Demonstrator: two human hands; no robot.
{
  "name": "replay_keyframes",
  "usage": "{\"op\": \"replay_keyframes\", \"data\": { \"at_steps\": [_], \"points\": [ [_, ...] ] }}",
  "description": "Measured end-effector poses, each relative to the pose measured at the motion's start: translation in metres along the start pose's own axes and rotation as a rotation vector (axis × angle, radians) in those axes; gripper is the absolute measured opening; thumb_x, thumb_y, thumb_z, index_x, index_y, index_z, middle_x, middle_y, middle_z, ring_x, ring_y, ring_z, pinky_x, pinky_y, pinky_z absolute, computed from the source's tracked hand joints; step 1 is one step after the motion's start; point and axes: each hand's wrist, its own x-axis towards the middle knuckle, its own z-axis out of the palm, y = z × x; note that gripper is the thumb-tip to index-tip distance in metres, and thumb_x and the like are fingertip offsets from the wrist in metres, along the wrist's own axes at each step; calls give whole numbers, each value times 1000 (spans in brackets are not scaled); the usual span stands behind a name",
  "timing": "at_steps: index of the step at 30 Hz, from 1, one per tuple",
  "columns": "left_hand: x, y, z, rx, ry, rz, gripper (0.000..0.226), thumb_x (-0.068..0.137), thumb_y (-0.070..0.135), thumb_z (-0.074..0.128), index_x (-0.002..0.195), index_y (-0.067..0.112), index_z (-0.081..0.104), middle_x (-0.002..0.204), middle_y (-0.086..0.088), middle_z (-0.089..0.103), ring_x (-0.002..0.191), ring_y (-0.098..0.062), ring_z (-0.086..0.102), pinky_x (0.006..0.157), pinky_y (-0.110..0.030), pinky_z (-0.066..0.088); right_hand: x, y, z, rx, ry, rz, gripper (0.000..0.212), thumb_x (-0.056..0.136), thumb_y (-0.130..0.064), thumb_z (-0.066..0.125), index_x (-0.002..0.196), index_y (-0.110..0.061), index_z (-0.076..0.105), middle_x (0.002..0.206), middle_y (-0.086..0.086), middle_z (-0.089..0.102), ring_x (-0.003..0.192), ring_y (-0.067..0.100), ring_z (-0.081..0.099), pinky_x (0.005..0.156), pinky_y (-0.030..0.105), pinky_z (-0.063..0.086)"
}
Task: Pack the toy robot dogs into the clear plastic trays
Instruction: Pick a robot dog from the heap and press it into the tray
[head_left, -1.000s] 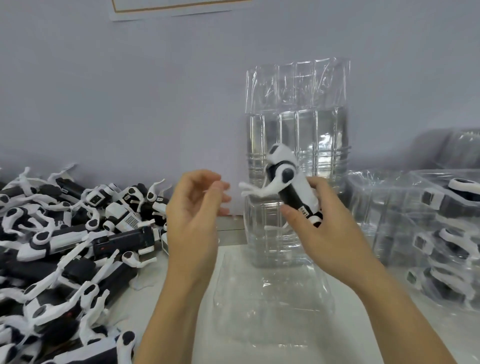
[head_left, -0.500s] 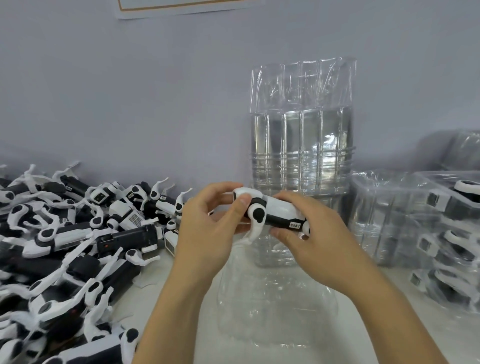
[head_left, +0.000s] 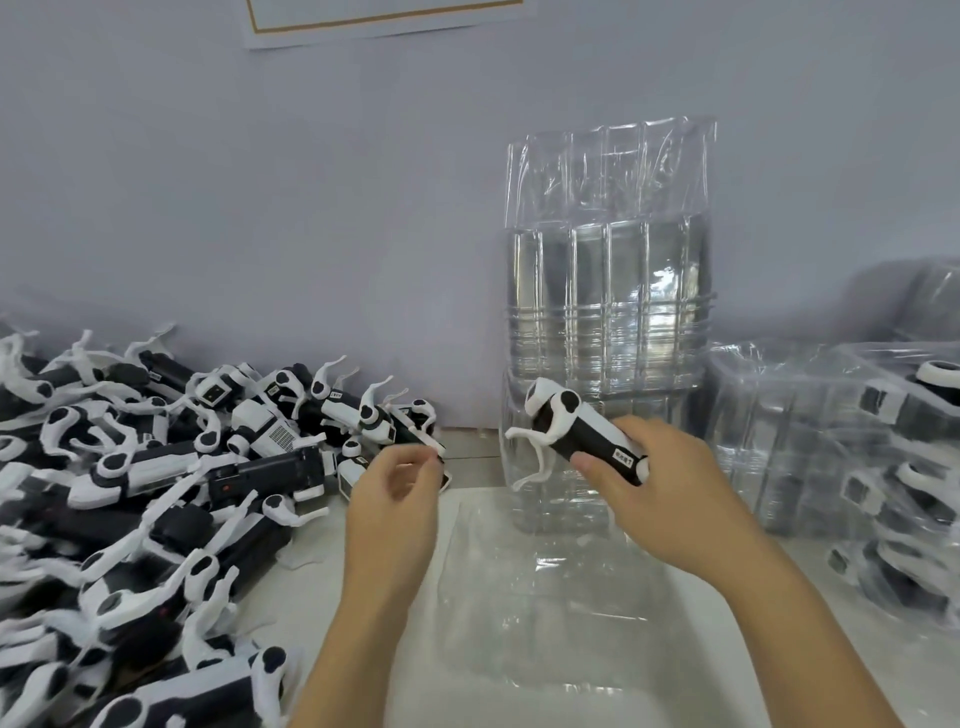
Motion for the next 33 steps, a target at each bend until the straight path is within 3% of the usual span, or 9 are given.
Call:
{"op": "replay_keyframes", "data": {
  "at_steps": [5, 8, 11, 14, 19, 22, 26, 30, 33],
  "points": [
    [7, -42, -10, -87, -97, -194, 17, 91, 8, 63, 96, 22, 72, 97, 8, 76, 107, -18, 66, 94, -33, 49, 0, 1, 6, -21, -53, 35, 15, 87, -46, 69, 85, -33, 62, 72, -10, 62, 64, 7, 58, 58, 29, 46],
    [3, -58, 1, -126, -236, -275, 26, 80, 24, 69, 105, 27, 73, 108, 8, 75, 114, -17, 65, 110, -46, 44, 1, -2, 13, -26, -92, 23, 10, 89, -42, 69, 94, -38, 62, 80, -16, 66, 73, 5, 62, 70, 34, 54],
    [5, -66, 7, -109, -387, -230, 36, 78, 38, 65, 113, 37, 72, 118, 13, 72, 121, -8, 61, 115, -45, 38, 2, -4, 19, -19, -142, 1, 12, 89, -36, 71, 98, -38, 63, 85, -16, 67, 75, 5, 62, 71, 33, 54],
    [7, -69, 8, -119, -535, -180, 43, 84, 40, 60, 125, 31, 67, 126, 6, 69, 128, -16, 57, 116, -49, 34, 1, -5, 27, -22, -197, -11, 15, 90, -33, 71, 102, -35, 63, 87, -14, 66, 72, 6, 62, 65, 26, 49],
    [2, -71, 10, -98, -634, -124, 37, 84, 34, 64, 119, 24, 67, 119, -5, 70, 120, -26, 61, 108, -47, 39, 1, -5, 32, -4, -208, -15, 17, 92, -31, 70, 106, -31, 62, 94, -13, 65, 81, 5, 60, 66, 20, 44],
    [1, -72, 11, -75, -637, -108, 34, 86, 37, 66, 117, 25, 67, 117, -5, 71, 118, -27, 62, 107, -47, 42, 1, -4, 31, 3, -215, -13, 18, 91, -30, 70, 108, -31, 62, 98, -11, 63, 85, 6, 59, 69, 22, 44],
    [3, -73, 13, -123, -487, -135, 29, 74, 43, 70, 103, 44, 71, 104, 9, 75, 101, -8, 70, 88, -31, 48, 2, -3, 28, 16, -227, -9, 22, 90, -27, 72, 109, -32, 62, 103, -11, 59, 90, 5, 56, 75, 24, 44],
    [7, -73, 12, -184, -360, -156, 30, 69, 41, 70, 99, 40, 74, 101, 3, 76, 100, -13, 70, 99, -40, 49, 2, -4, 27, -45, -237, -29, 24, 88, -26, 73, 107, -36, 64, 99, -15, 56, 90, 1, 52, 72, 16, 36],
    [7, -73, 12, -208, -360, -151, 41, 69, 40, 68, 108, 29, 74, 105, -7, 75, 107, -25, 68, 106, -51, 47, 1, -8, 30, -93, -246, -54, 24, 86, -26, 76, 105, -36, 66, 96, -15, 56, 91, 3, 51, 76, 22, 40]
  ]
}}
